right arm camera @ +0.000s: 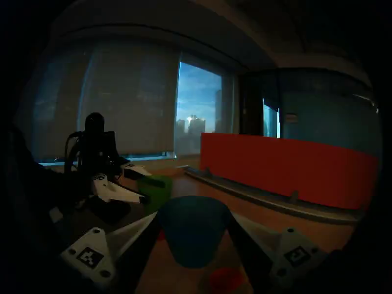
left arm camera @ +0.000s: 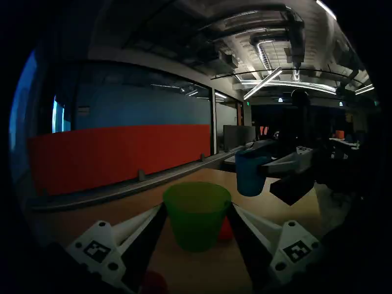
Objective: Pour water
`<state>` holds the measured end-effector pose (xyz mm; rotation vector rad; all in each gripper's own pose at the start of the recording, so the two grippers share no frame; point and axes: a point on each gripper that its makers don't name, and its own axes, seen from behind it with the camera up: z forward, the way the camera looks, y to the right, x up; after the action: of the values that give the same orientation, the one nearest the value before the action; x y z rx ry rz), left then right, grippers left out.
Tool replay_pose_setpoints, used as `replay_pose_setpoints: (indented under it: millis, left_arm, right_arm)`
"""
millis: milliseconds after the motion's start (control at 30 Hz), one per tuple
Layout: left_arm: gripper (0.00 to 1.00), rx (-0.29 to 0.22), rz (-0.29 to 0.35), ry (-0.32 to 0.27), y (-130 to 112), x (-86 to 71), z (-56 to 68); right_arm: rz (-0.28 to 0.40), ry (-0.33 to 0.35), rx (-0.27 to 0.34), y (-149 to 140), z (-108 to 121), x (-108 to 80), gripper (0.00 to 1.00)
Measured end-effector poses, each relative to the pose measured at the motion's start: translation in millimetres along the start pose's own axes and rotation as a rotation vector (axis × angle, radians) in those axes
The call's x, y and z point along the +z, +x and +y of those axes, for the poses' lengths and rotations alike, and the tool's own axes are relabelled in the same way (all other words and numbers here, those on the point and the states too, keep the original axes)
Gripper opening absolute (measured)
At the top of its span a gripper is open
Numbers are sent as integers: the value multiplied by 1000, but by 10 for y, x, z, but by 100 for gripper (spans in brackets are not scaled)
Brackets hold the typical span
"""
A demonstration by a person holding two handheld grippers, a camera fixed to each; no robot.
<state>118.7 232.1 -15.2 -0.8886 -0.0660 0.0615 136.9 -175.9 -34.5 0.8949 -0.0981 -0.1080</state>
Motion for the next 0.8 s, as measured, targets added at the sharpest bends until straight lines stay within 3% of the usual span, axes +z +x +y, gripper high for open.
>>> replay_pose_setpoints:
  millis: [367,800]
  left_arm:
    - [86,-5,-13,-25,-86,14,93]
    - [86,-12,-28,-52,-219,39,231]
  right_arm:
    - [-27,-8,-111,145,85,56,92]
    - [-9,4,-268,535,135,221,92]
